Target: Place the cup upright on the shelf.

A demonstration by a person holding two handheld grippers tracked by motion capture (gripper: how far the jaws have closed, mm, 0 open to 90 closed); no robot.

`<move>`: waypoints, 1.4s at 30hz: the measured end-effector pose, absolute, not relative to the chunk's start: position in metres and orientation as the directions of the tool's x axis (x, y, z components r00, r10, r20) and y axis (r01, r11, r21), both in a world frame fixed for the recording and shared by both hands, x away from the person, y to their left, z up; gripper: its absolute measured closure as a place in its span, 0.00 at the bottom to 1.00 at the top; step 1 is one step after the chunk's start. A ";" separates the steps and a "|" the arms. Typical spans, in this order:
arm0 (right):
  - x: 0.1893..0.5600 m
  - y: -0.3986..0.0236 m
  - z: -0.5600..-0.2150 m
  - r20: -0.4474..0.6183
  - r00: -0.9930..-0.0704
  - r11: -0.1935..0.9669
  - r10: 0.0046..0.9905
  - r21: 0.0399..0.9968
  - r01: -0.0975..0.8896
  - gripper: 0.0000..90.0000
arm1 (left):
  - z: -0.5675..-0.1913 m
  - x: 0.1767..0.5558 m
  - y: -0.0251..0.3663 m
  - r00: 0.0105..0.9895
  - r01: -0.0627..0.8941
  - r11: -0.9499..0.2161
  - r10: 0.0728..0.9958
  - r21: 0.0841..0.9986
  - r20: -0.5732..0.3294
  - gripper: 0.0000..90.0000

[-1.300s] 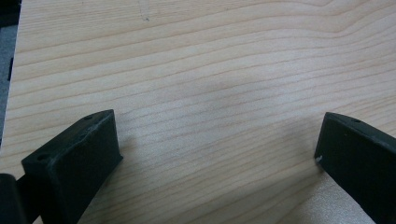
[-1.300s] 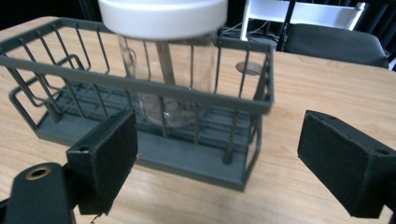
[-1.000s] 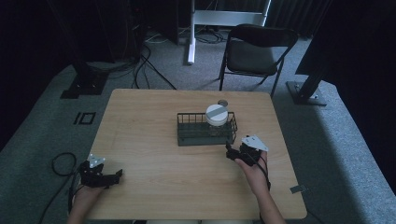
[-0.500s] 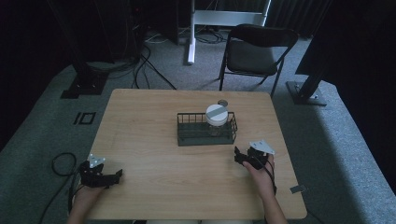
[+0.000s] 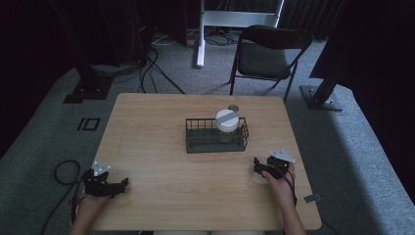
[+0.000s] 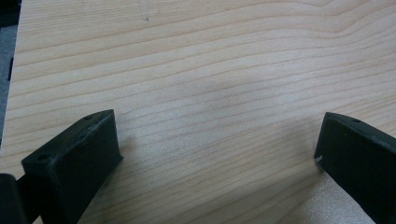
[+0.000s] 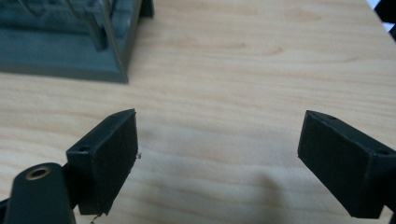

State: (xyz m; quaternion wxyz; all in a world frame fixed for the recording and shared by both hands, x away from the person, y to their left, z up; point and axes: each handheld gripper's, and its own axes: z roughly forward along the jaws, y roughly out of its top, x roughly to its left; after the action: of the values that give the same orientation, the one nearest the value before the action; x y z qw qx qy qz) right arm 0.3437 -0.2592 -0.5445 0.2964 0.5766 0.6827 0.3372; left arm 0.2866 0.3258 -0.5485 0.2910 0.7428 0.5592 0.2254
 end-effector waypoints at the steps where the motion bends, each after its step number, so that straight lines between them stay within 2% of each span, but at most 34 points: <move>1: 0.344 -0.261 -0.545 -0.017 -0.160 0.110 0.987 0.797 0.594 0.13 | -0.548 0.287 0.326 0.273 0.700 -0.206 0.962 0.684 0.010 0.00; 9: 0.344 -0.275 -0.550 -0.008 -0.166 0.115 0.986 0.752 0.649 0.13 | -0.549 0.287 0.326 0.273 0.700 -0.205 0.962 0.684 0.010 0.00; 24: 0.343 -0.280 -0.551 -0.004 -0.168 0.118 0.986 0.727 0.677 0.13 | -0.549 0.287 0.326 0.273 0.699 -0.205 0.962 0.685 0.009 0.00; 37: 0.343 -0.280 -0.552 0.014 -0.307 0.201 0.952 0.726 0.658 0.13 | -0.549 0.287 0.326 0.274 0.700 -0.206 0.962 0.684 0.010 0.00; 42: 0.343 -0.281 -0.551 0.021 -0.316 0.203 0.949 0.726 0.657 0.13 | -0.549 0.287 0.326 0.273 0.699 -0.205 0.962 0.685 0.010 0.00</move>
State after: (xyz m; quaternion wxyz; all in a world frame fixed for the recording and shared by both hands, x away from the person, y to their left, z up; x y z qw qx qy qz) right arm 0.3429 -0.2809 -0.5515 0.2236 0.5405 0.7425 0.3263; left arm 0.2866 0.3258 -0.5485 0.2911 0.7429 0.5591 0.2255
